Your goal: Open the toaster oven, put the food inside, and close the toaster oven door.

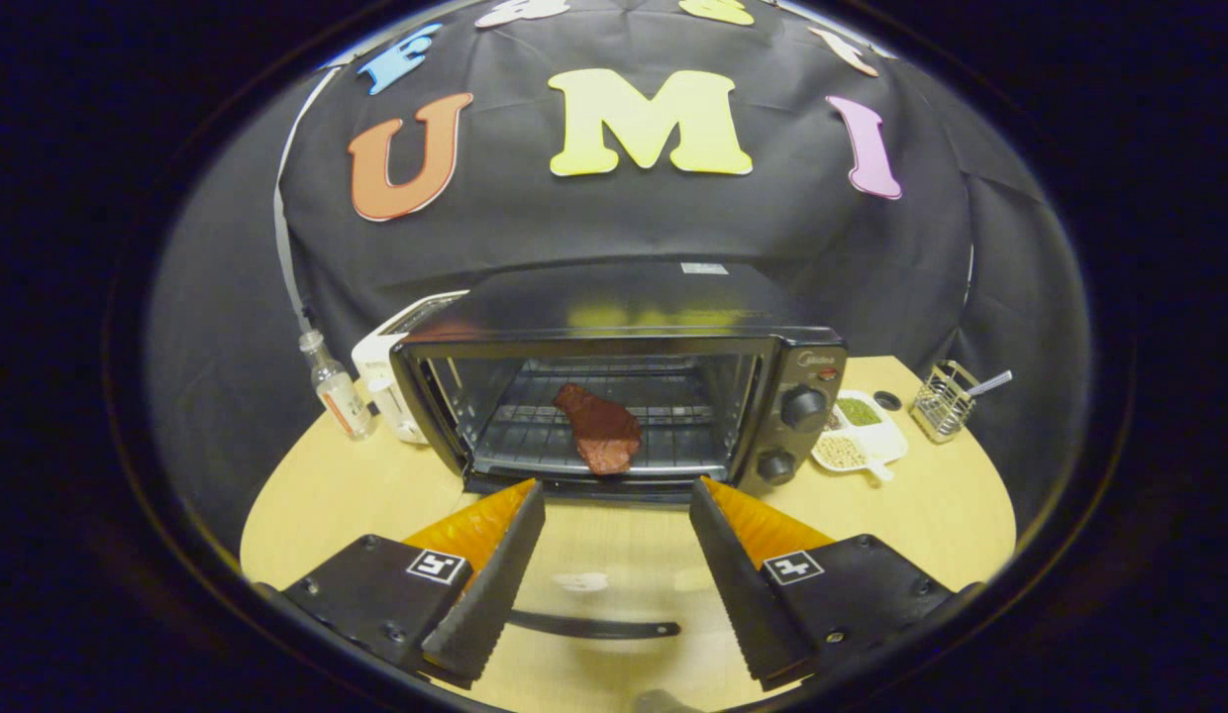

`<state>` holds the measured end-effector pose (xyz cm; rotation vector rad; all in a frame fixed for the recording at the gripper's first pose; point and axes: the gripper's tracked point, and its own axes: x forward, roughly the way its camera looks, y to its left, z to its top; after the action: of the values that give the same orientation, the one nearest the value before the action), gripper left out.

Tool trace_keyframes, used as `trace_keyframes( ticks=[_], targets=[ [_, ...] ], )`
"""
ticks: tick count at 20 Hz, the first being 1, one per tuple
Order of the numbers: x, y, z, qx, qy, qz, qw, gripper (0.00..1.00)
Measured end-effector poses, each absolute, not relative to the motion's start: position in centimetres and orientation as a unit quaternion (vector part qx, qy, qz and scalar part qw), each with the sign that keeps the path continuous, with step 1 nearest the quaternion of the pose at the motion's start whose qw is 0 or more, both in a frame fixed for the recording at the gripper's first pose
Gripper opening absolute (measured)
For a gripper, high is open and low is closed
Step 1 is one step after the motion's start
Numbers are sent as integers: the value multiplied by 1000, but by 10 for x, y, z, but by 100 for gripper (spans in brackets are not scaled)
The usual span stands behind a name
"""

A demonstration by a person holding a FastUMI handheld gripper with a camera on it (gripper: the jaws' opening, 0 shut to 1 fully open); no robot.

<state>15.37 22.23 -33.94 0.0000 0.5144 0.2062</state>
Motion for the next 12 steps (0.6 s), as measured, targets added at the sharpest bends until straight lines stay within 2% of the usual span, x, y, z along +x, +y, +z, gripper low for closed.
trace_keyframes(
  ticks=[12],
  targets=[
    [71,201,-408,-37,311,119,942,94]
  ],
)
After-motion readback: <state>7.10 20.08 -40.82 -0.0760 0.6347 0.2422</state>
